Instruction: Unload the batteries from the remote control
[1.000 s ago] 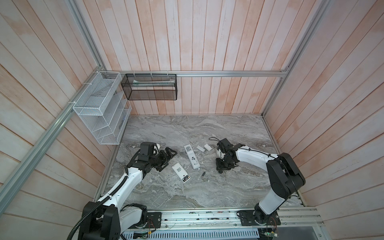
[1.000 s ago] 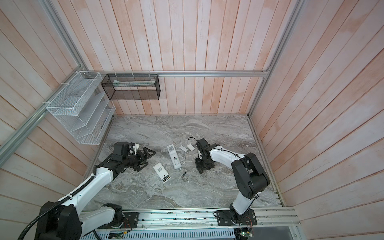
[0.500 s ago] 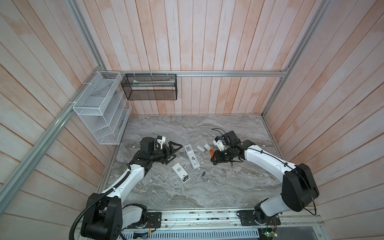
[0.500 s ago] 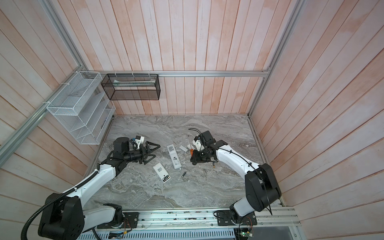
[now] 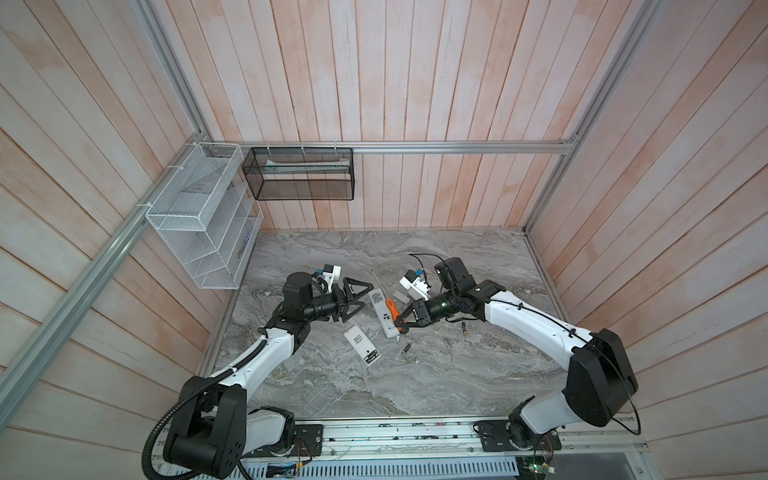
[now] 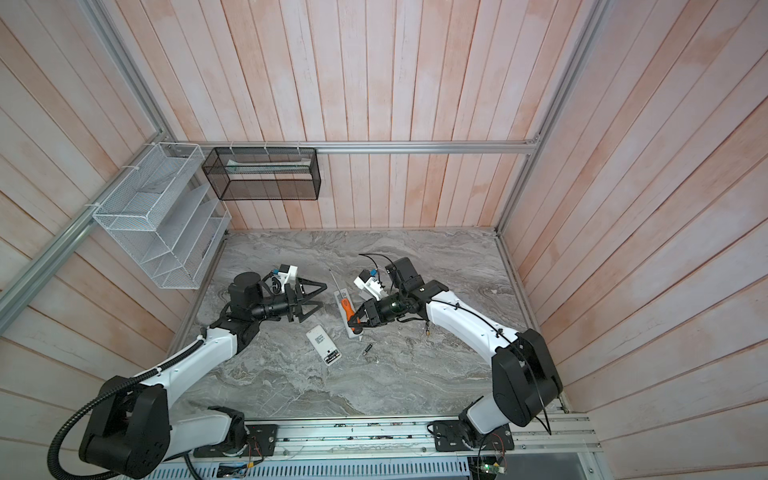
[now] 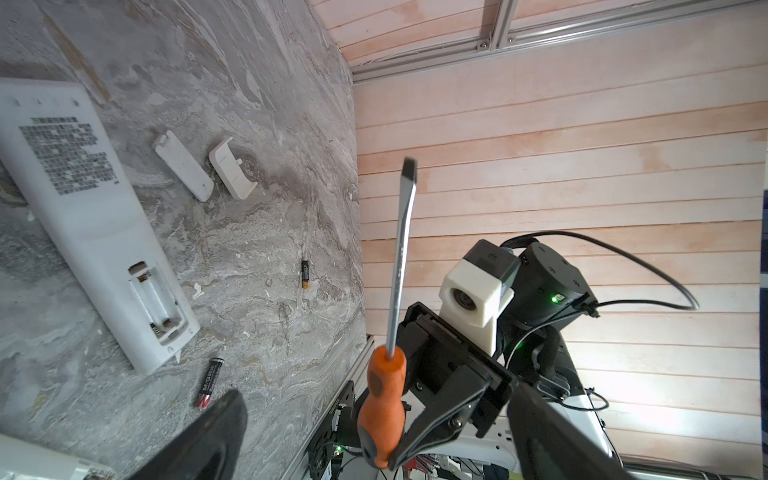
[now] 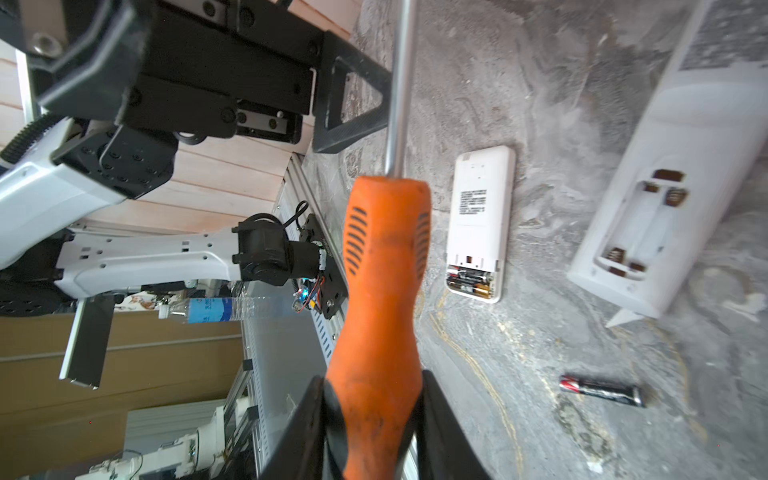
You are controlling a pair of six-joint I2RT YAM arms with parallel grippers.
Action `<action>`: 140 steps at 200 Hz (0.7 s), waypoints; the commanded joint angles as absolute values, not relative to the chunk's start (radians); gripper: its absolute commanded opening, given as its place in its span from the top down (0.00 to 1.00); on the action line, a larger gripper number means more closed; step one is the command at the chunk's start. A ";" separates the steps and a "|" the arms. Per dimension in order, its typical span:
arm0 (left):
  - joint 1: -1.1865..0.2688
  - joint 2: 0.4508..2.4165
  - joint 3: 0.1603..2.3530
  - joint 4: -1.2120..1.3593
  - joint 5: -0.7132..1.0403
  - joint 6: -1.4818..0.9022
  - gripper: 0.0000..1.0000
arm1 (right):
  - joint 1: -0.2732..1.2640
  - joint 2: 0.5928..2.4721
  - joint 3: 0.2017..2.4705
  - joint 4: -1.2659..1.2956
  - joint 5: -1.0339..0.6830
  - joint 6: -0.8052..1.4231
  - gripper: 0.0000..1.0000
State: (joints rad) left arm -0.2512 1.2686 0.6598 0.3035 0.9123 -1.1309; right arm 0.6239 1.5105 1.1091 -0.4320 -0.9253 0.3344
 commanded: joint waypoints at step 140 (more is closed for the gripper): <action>-0.281 1.272 0.743 0.225 0.854 -1.082 0.69 | 0.794 1.576 1.353 -0.707 -0.561 0.218 0.96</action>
State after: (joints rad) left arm -0.2764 1.2812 0.7185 0.2340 0.8684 -1.0988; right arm 0.7834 1.5581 1.3083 -0.6811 -0.5934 0.2333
